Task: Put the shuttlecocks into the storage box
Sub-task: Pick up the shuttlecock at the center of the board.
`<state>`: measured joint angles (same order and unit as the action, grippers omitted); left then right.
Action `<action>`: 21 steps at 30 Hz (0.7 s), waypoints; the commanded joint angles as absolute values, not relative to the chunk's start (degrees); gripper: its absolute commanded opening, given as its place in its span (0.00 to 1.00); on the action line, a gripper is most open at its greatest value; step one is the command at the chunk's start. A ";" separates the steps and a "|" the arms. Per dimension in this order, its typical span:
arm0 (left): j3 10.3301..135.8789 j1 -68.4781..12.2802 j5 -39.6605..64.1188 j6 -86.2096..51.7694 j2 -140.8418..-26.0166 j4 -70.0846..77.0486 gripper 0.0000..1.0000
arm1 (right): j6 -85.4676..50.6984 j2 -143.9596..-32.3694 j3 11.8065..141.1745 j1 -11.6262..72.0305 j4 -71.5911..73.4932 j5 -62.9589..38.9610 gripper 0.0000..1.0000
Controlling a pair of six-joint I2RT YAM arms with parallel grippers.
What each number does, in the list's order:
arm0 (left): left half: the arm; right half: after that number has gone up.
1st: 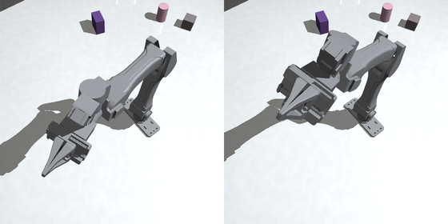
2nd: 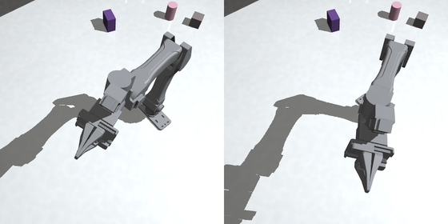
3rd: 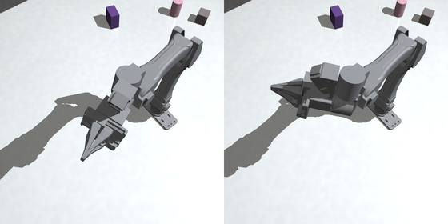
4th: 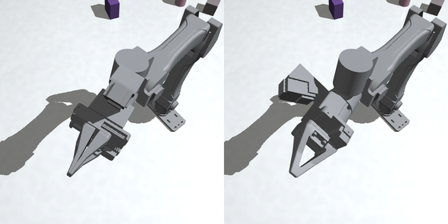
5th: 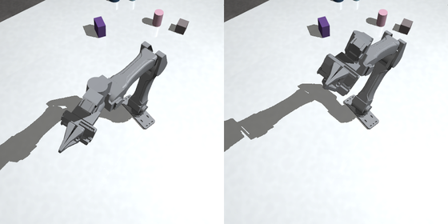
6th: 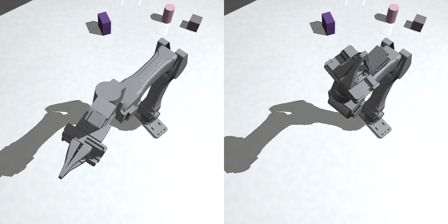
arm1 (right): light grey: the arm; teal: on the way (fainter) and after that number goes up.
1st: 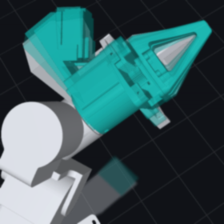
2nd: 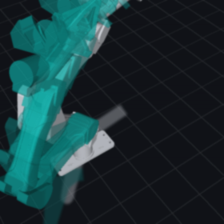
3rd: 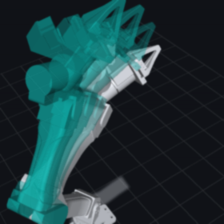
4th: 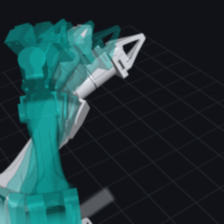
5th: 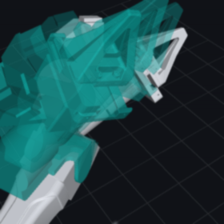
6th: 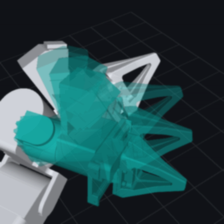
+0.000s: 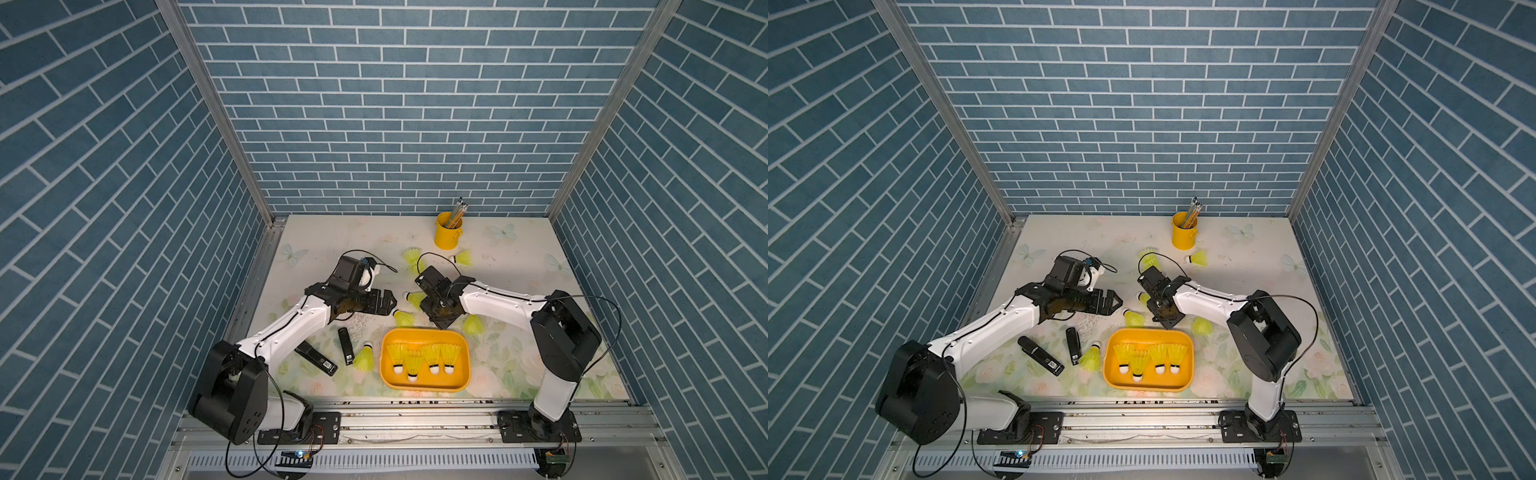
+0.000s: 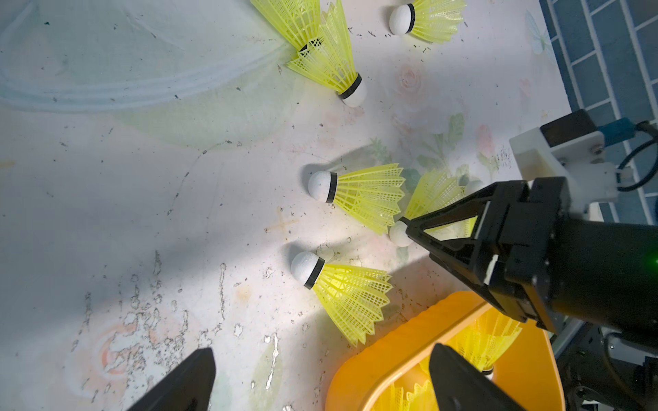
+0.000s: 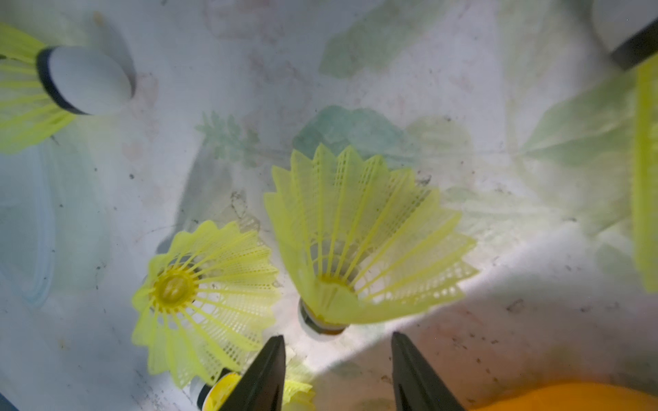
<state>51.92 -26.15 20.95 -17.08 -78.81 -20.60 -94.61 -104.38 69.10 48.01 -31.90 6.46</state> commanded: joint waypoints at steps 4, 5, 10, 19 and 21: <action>50.11 -25.71 21.94 -16.44 -78.32 -18.90 1.00 | -97.45 -107.95 72.89 47.67 -31.49 7.93 0.51; 49.94 -25.72 21.97 -16.52 -78.15 -18.90 1.00 | -97.38 -108.46 73.19 47.64 -31.55 8.17 0.51; 49.75 -25.72 22.06 -16.49 -77.70 -19.25 0.99 | -97.72 -110.53 74.07 47.09 -31.80 7.25 0.50; 49.48 -25.75 21.91 -17.06 -76.75 -19.05 0.99 | -97.47 -111.71 74.76 46.86 -32.69 8.48 0.40; 49.53 -25.74 21.97 -17.18 -76.64 -19.07 0.99 | -97.25 -111.88 74.00 46.67 -31.73 8.19 0.40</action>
<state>50.19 -26.11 21.71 -17.17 -77.56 -19.31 -96.29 -110.56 73.78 47.05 -30.87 6.87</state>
